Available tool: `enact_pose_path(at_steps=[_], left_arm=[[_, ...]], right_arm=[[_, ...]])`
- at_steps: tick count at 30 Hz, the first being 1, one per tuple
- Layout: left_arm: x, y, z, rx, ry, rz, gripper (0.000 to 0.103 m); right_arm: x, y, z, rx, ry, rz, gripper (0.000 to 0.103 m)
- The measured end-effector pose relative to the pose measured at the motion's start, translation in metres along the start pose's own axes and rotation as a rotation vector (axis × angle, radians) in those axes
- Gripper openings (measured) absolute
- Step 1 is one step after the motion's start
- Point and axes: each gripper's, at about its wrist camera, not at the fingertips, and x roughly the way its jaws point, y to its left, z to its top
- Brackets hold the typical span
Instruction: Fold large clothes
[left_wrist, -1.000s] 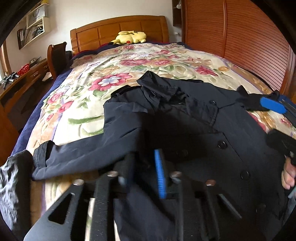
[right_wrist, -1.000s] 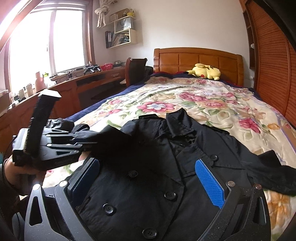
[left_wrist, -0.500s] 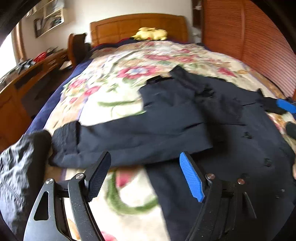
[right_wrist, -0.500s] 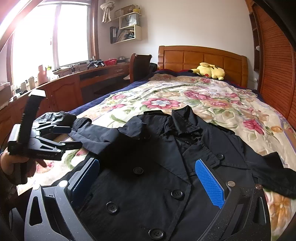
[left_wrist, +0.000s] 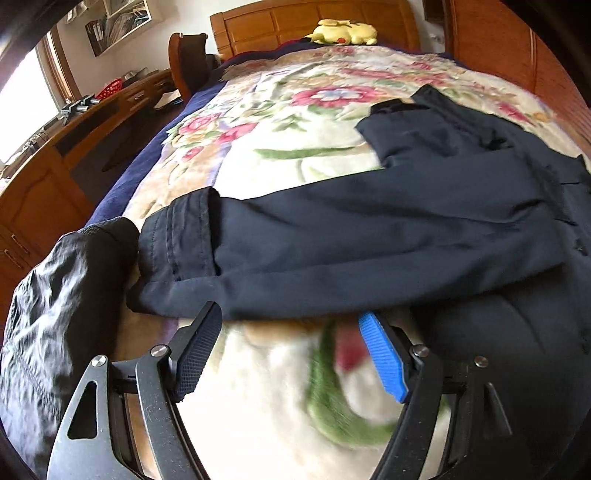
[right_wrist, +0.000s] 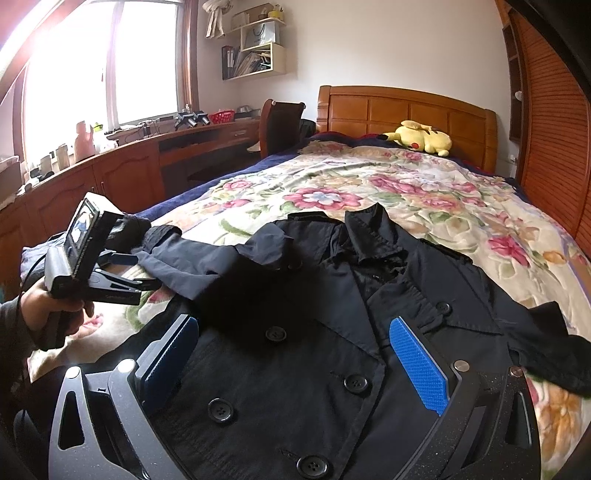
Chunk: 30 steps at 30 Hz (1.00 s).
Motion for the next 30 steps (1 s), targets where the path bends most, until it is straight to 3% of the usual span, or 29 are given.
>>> enact_pose_path(at_steps=[6,8,9,10,13,15,20,30], left_arm=[[0.015,0.014,0.010,-0.010,-0.013,0.034,0.077],[0.017,0.015,0.011,0.016,-0.018,0.066,0.062],[0.017,0.016,0.011,0.018,-0.015,0.074,0.049],[0.018,0.018,0.012,0.010,-0.013,0.057,0.031],[0.009,0.019,0.014,-0.020,-0.023,-0.016,0.010],[-0.001,0.015,0.019,-0.028,-0.054,-0.019,0.007],[-0.037,-0.007,0.038,-0.037,-0.139,-0.112,0.004],[-0.101,-0.084,0.078,0.040,-0.275,-0.249,0.004]], right_arm=[[-0.001,0.001,-0.001,-0.004,0.000,-0.001,0.103],[-0.002,0.000,-0.001,-0.003,-0.002,-0.002,0.103],[-0.002,0.000,-0.001,-0.002,-0.002,-0.002,0.103],[-0.002,0.000,-0.001,-0.002,-0.003,-0.001,0.103],[-0.003,0.000,-0.001,-0.001,-0.005,0.001,0.103],[-0.004,0.000,0.000,-0.004,-0.006,0.000,0.103],[-0.011,-0.008,0.002,0.003,-0.022,-0.024,0.103],[-0.031,-0.032,0.002,0.062,-0.060,-0.063,0.103]])
